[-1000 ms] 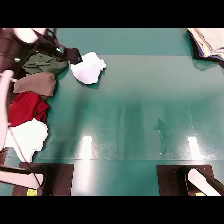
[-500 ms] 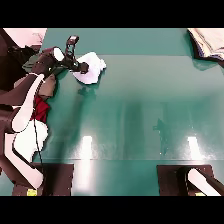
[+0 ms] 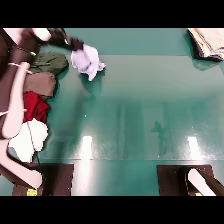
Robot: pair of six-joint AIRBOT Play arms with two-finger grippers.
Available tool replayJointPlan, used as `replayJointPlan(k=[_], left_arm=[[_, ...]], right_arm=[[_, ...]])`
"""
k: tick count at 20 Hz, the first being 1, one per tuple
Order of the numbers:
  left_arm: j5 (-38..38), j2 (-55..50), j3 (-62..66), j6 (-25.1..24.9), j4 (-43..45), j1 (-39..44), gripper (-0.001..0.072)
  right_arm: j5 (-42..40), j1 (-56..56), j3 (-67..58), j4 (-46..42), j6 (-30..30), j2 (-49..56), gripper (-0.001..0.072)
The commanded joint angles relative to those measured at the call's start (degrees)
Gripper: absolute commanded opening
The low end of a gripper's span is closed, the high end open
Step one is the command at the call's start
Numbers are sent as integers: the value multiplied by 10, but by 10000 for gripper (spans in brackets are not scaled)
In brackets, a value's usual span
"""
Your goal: Fold the shirts.
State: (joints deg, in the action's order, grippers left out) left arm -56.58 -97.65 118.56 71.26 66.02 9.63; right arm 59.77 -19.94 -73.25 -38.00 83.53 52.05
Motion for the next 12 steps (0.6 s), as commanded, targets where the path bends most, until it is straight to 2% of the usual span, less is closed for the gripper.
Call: replayJointPlan(k=[1, 3, 6, 8, 10, 12], left_arm=[[-43, 130, 42, -155, -194, 0, 23], [-99, 202, 32, -172, -264, 5, 23], [-125, 280, -27, -177, -265, 48, 23], [-149, 287, -61, -175, -222, 91, 24], [-147, 278, -111, -155, -158, 134, 24], [-142, 254, -179, -155, -130, 155, 24]], right_arm=[[-88, 0, -1, 24, -3, -53, 19], [-97, 0, -1, 24, -18, -79, 20], [-101, 0, -1, 23, -23, -101, 19], [-97, 0, -1, 24, -23, -109, 20], [-80, 0, -1, 24, -22, -113, 19], [-57, 0, -1, 24, -22, -113, 19]])
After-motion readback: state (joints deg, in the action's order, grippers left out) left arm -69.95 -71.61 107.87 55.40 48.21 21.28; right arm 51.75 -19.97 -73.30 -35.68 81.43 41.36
